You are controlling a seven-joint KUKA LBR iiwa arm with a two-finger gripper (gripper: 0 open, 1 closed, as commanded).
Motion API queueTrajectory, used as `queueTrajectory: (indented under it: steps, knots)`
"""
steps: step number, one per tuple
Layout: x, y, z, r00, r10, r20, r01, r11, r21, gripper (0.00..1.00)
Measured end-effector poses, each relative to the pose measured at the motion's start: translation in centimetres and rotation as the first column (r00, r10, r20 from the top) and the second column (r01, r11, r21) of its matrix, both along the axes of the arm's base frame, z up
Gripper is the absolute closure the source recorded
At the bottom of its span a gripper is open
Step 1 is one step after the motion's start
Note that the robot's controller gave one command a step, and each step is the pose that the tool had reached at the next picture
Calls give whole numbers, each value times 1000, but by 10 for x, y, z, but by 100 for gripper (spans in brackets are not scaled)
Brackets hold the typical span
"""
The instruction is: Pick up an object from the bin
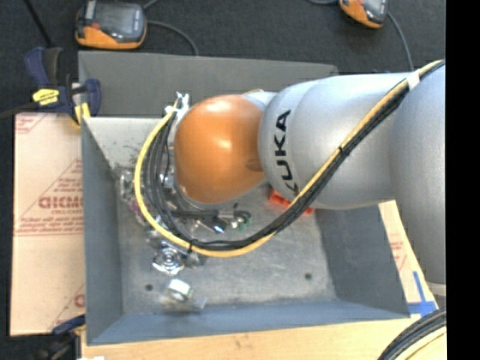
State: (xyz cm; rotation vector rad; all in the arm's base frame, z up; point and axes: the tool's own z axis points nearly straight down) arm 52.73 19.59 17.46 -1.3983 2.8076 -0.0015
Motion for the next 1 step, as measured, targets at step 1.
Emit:
queueTrajectory:
  steps: [1]
  knots:
    - [-13,-24,69,1000,-28,4,28,1000,1,100]
